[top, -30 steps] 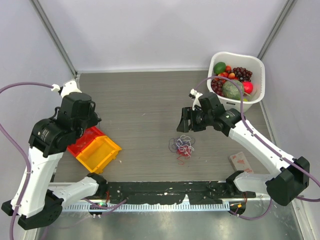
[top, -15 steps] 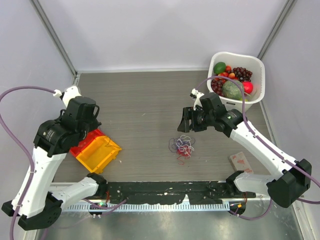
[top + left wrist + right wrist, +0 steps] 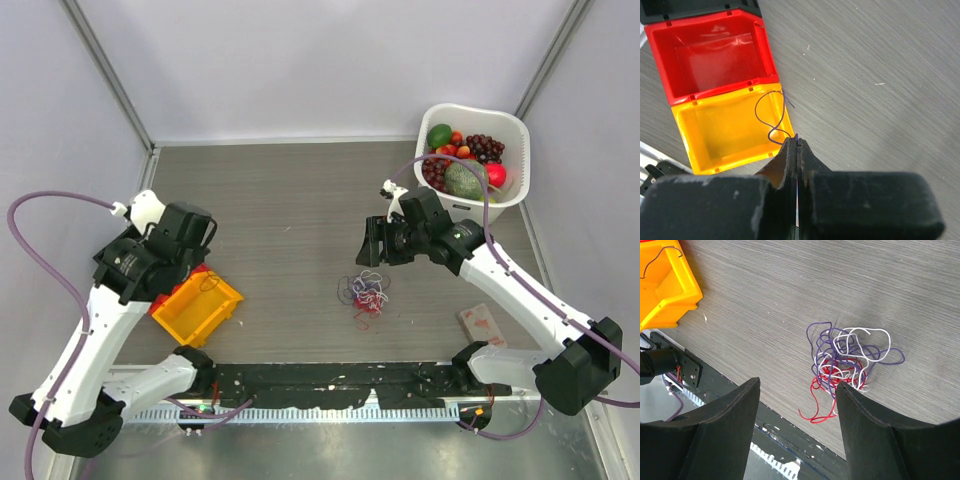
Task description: Untangle the cables
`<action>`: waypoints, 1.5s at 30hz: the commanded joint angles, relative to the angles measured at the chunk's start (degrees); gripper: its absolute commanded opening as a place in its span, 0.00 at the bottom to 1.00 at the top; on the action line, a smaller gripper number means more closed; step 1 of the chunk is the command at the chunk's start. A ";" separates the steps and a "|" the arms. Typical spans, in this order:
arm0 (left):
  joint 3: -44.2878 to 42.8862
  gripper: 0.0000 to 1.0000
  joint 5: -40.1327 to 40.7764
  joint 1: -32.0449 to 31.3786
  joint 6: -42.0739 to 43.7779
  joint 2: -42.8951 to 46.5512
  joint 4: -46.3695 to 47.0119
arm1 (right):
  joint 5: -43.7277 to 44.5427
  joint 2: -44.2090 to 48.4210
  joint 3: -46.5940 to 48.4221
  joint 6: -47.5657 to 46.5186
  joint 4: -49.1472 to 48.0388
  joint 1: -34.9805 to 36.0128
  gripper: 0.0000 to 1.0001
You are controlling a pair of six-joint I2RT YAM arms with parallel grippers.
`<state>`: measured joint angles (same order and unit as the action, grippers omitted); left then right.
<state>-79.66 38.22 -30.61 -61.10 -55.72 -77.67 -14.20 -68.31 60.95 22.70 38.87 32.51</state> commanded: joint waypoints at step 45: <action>9.85 0.00 -4.82 5.30 -3.04 -0.78 -11.80 | -1.10 -2.26 0.13 -0.11 -2.58 0.10 0.67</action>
<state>-76.44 36.51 -25.50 -60.12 -51.83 -77.43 -14.52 -70.76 60.38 22.70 38.17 32.51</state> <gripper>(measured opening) 0.009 0.672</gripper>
